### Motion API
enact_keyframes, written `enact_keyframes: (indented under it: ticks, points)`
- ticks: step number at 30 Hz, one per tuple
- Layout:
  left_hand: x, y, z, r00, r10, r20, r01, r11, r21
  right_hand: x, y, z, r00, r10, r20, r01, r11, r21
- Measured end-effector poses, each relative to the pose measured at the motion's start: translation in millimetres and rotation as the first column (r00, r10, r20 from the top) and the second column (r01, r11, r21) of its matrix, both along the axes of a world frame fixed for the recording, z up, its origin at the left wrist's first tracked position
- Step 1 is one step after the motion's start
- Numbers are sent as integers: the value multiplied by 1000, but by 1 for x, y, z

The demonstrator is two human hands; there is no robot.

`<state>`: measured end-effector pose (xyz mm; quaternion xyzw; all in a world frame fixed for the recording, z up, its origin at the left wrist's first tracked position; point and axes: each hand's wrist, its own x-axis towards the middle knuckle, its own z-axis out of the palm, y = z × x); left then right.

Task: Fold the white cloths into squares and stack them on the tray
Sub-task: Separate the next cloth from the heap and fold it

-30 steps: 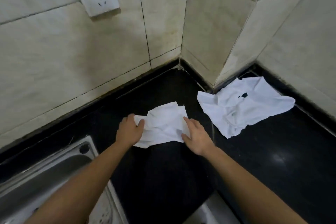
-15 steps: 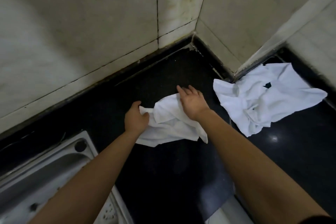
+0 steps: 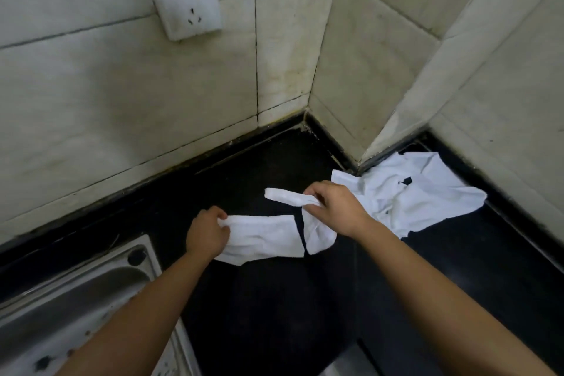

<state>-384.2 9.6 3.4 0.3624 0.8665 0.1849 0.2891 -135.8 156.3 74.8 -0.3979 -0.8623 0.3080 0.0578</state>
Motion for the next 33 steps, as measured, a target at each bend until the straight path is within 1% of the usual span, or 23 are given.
enact_keyframes:
  ticks: [2, 6, 9, 10, 12, 13, 15, 17, 20, 22, 25, 29, 33]
  points:
    - [12, 2, 14, 996, -87, -24, 87, 996, 9, 7, -1, 17, 998, 30, -48, -30, 1000, -2]
    - [54, 13, 66, 976, -205, 76, 183, 957, 224, 32, -12, 61, 991, 97, -94, -93, 995, 45]
    - [81, 17, 102, 943, -301, 143, 217, 881, 421, 57, -22, 88, 993, 105, -51, -101, 991, 87]
    - [89, 16, 112, 937, -315, 152, 216, 863, 457, 66, -25, 96, 995, 101, -22, -98, 989, 110]
    - [102, 13, 128, 941, -317, 118, 229, 855, 466, 84, -30, 108, 996, 84, 2, -83, 988, 129]
    - [110, 10, 136, 943, -323, 85, 249, 850, 464, 96, -34, 114, 998, 67, -18, -64, 992, 106]
    - [121, 5, 147, 938, -346, 9, 302, 832, 466, 115, -38, 121, 996, 21, -90, -20, 1000, 18]
    - [130, 0, 154, 937, -348, -20, 317, 827, 464, 135, -40, 124, 988, -32, -152, 23, 998, -60]
    - [139, -7, 162, 943, -332, -2, 291, 823, 487, 163, -42, 126, 967, -124, -224, 88, 983, -164]
    - [143, -12, 170, 944, -329, -1, 284, 816, 503, 179, -44, 127, 948, -183, -259, 133, 971, -200]
    - [143, -18, 180, 949, -316, 19, 261, 815, 518, 194, -49, 128, 925, -239, -294, 174, 957, -231]
    - [142, -26, 188, 947, -292, 132, 177, 819, 545, 201, -53, 130, 903, -284, -322, 215, 948, -234]
    - [141, -32, 189, 946, -248, 209, 93, 826, 556, 196, -53, 130, 869, -319, -378, 237, 939, -248]
